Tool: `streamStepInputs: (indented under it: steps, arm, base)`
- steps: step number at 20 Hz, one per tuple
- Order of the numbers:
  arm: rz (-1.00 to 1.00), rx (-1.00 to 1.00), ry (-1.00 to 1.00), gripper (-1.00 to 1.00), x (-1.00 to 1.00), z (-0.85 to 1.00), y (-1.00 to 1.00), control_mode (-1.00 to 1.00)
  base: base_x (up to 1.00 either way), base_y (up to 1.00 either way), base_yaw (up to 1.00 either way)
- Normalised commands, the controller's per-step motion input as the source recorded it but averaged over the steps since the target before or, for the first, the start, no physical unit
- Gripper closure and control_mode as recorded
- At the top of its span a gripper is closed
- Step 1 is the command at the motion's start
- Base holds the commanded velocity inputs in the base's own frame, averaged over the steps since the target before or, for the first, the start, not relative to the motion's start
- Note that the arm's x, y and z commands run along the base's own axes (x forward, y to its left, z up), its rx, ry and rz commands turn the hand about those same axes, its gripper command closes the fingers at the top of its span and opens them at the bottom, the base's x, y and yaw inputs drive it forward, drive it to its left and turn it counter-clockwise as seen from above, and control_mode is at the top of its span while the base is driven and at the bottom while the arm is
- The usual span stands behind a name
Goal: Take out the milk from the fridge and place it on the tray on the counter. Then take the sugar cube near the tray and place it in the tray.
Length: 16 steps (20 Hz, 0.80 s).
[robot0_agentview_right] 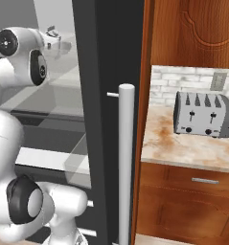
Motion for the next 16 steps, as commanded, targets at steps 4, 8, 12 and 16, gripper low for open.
streamStepInputs:
  steps: [4, 8, 12, 16]
  arm:
    - [0.0, -0.07, -0.04, 1.0, -1.0, 0.35, 0.03, -1.0]
    - [0.0, -0.07, -0.12, 1.0, -1.0, -0.3, 0.0, -1.0]
    - [0.0, -0.02, 0.0, 1.0, -1.0, -0.4, -0.06, -1.0]
    - [0.01, -0.03, 0.01, 1.0, -1.0, -0.32, -0.06, -1.0]
  base:
    - [0.0, 0.0, 0.0]
    - [0.0, 0.0, 0.0]
    - [0.0, 0.0, 0.0]
    - [0.0, 0.0, 0.0]
